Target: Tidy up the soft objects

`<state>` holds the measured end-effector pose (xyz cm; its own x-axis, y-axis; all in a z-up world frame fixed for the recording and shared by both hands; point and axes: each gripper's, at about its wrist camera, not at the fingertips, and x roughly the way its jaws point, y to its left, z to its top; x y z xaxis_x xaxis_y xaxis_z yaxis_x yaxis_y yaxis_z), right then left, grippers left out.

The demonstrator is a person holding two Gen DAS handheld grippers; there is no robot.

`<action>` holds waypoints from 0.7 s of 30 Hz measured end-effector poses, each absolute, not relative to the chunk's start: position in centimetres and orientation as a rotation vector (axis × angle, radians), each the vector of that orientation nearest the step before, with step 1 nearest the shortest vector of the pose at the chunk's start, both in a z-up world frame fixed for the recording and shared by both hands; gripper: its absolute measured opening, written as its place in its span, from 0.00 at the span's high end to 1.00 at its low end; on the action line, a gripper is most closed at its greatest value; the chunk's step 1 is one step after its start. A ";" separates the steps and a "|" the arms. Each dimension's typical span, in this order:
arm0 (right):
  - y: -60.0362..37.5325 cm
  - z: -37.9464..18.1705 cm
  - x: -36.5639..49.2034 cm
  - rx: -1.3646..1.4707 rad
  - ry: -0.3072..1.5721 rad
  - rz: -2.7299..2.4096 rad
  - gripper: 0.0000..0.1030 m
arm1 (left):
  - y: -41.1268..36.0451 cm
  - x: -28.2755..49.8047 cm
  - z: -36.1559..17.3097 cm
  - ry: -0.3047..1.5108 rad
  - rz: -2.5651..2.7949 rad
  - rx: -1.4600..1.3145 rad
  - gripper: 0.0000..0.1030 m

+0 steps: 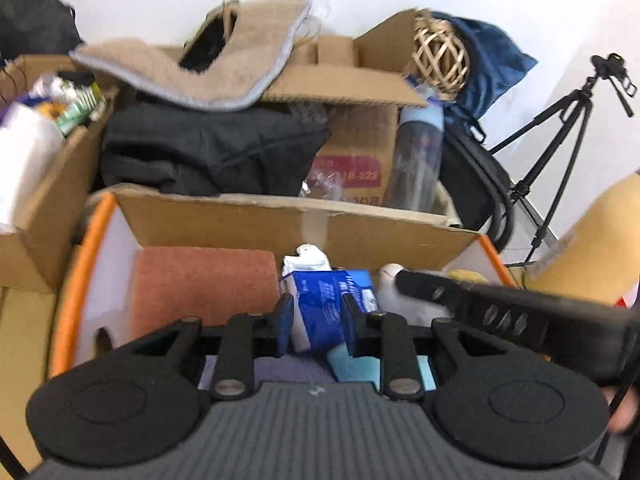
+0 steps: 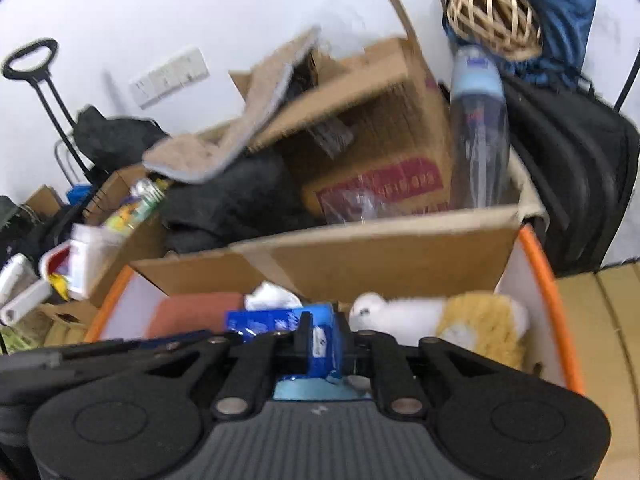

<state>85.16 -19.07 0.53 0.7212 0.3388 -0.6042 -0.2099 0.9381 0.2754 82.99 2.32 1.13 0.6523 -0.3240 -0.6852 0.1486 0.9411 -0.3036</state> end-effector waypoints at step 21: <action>-26.1 9.9 58.7 -0.042 0.468 0.220 0.43 | 7.2 56.5 12.8 0.559 -0.159 -0.077 0.37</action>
